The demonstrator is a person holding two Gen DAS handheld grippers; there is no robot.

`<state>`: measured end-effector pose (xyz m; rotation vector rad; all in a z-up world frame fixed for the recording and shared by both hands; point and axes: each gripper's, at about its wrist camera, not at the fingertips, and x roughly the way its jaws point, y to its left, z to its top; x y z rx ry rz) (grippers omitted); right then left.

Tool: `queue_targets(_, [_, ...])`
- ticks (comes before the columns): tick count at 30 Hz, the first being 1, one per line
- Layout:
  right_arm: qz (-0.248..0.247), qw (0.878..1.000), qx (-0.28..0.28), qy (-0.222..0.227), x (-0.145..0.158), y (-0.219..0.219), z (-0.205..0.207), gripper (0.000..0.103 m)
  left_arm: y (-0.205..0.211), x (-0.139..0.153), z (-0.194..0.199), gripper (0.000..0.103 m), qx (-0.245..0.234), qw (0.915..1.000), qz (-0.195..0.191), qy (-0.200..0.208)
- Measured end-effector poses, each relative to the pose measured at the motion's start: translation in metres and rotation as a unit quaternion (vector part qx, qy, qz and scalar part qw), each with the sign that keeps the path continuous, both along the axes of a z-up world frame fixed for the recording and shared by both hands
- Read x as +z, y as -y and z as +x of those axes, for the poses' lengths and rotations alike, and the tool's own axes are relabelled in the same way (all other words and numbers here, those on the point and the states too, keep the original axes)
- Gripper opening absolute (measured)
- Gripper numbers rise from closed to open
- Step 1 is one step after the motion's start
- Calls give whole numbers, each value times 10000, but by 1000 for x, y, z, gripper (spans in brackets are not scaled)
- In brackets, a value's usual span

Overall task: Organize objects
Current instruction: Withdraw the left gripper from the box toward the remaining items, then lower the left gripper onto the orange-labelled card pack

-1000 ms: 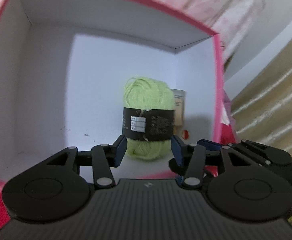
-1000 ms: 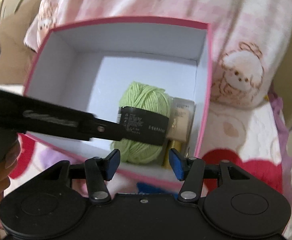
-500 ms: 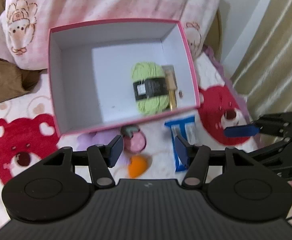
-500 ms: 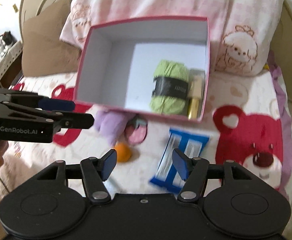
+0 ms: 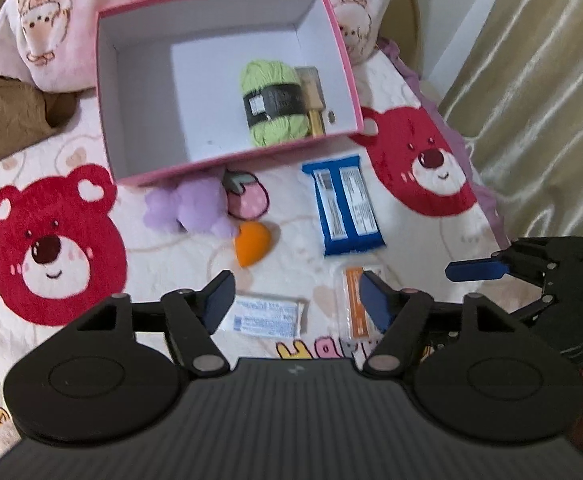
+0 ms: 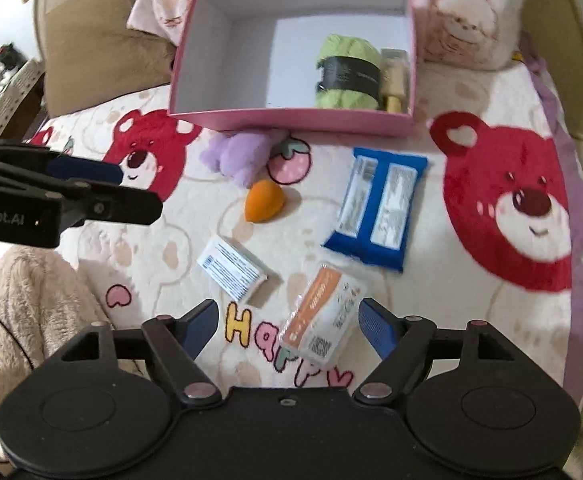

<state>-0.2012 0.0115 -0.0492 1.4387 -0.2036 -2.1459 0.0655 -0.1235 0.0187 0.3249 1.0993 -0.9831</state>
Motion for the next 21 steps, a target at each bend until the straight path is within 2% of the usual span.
queue_targets(8, [-28, 9994, -336, 61, -19, 2, 30, 84, -7, -23, -18, 78, -147, 9996, 11, -238])
queue_targets(16, [225, 9991, -246, 266, -41, 21, 35, 85, -3, -49, -26, 79, -156, 9968, -314, -715])
queue_targets(21, [382, 9985, -228, 330, -51, 35, 27, 84, 5, -80, -24, 78, 157, 9959, -354, -821])
